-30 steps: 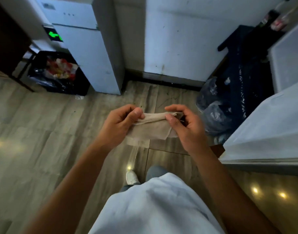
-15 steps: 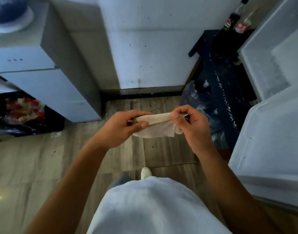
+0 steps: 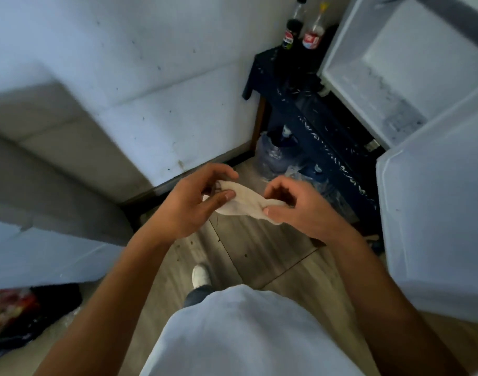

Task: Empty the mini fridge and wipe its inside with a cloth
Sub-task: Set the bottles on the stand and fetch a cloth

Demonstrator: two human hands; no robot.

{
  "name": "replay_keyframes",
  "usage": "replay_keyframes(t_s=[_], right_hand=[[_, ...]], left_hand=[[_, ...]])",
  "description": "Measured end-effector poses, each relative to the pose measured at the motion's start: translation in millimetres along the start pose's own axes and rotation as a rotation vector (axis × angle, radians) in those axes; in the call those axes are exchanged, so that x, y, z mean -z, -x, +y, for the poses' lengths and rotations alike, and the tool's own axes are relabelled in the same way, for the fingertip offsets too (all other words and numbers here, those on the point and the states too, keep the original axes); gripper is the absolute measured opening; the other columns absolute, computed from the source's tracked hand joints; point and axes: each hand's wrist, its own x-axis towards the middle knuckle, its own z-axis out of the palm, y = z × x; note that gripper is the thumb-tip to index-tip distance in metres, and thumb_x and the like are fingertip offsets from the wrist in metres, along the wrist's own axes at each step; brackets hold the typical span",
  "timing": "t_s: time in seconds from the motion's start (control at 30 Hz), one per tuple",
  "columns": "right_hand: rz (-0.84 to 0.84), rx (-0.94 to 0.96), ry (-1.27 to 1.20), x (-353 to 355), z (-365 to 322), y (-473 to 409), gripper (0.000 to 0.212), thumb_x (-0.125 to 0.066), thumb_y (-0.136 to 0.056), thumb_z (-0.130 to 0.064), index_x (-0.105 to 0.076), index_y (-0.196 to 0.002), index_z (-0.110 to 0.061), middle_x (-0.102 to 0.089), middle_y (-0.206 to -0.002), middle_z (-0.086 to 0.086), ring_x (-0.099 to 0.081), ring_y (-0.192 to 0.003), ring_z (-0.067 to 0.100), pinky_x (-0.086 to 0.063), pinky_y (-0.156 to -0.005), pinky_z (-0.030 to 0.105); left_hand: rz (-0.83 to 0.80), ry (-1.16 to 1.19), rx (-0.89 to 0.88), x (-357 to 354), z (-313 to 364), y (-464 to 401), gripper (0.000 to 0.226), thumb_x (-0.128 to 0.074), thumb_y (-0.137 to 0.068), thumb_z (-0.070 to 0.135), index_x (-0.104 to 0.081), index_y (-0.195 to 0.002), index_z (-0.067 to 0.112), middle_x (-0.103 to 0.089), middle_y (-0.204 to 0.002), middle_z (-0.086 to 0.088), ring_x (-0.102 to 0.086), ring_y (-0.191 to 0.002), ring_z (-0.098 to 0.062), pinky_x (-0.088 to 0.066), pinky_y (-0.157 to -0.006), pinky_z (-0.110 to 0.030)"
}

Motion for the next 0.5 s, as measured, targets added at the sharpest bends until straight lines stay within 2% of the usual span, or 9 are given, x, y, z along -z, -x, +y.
replay_keyframes(t_s=[0.1, 0.2, 0.3, 0.37, 0.43, 0.5], right_hand=[[0.057, -0.052, -0.021, -2.6, -12.8, -14.8, 0.031, -0.079, -0.082, -0.027, -0.057, -0.104, -0.021, -0.065, -0.093, 0.003, -0.066, -0.082, 0.021, -0.058, -0.068, 0.038], [0.154, -0.105, 0.047, -0.7, -17.1, -26.6, 0.037, -0.080, -0.079, -0.043, -0.060, -0.103, -0.024, -0.067, -0.091, 0.005, -0.065, -0.081, 0.026, -0.056, -0.068, 0.044], [0.270, -0.097, 0.089, 8.5, -17.5, -34.0, 0.022, -0.073, -0.086, -0.042, -0.066, -0.096, -0.024, -0.067, -0.083, 0.000, -0.062, -0.074, 0.020, -0.052, -0.069, 0.049], [0.373, -0.054, 0.181, 18.6, -14.9, -38.3, 0.019, -0.070, -0.088, -0.042, -0.065, -0.091, -0.024, -0.063, -0.081, -0.004, -0.059, -0.072, 0.014, -0.050, -0.065, 0.043], [0.452, -0.061, 0.319, 31.6, -9.1, -44.1, 0.025, -0.065, -0.086, -0.047, -0.060, -0.085, -0.022, -0.054, -0.081, -0.006, -0.052, -0.071, 0.011, -0.042, -0.061, 0.033], [0.480, -0.089, 0.321, 44.9, -1.0, -50.8, 0.030, -0.065, -0.086, -0.050, -0.057, -0.081, -0.021, -0.049, -0.081, -0.008, -0.048, -0.068, 0.010, -0.037, -0.059, 0.026]], left_hand=[[-0.140, -0.019, -0.068, 23.9, -0.8, -34.0, 0.026, -0.062, -0.097, 0.019, -0.060, -0.121, 0.026, -0.065, -0.105, 0.010, -0.063, -0.091, -0.016, -0.054, -0.081, -0.033], [-0.249, -0.039, -0.157, 37.5, 3.9, -69.3, 0.025, -0.060, -0.099, 0.017, -0.059, -0.123, 0.024, -0.064, -0.106, 0.012, -0.062, -0.094, -0.012, -0.052, -0.081, -0.023], [-0.331, -0.038, -0.209, 40.5, 8.7, -104.4, 0.026, -0.059, -0.099, 0.014, -0.060, -0.123, 0.022, -0.064, -0.107, 0.013, -0.061, -0.093, -0.005, -0.048, -0.079, -0.013], [-0.391, -0.075, -0.235, 35.9, 9.0, -130.0, 0.026, -0.059, -0.099, 0.016, -0.062, -0.124, 0.021, -0.066, -0.106, 0.012, -0.063, -0.092, -0.005, -0.047, -0.076, -0.011], [-0.454, -0.138, -0.256, 28.1, 10.6, -156.9, 0.028, -0.060, -0.098, 0.019, -0.063, -0.125, 0.025, -0.066, -0.103, 0.018, -0.064, -0.092, -0.003, -0.046, -0.075, -0.008], [-0.513, -0.220, -0.293, 20.4, 13.7, -185.7, 0.032, -0.062, -0.096, 0.023, -0.063, -0.127, 0.030, -0.065, -0.105, 0.024, -0.064, -0.099, 0.001, -0.048, -0.079, -0.007]])
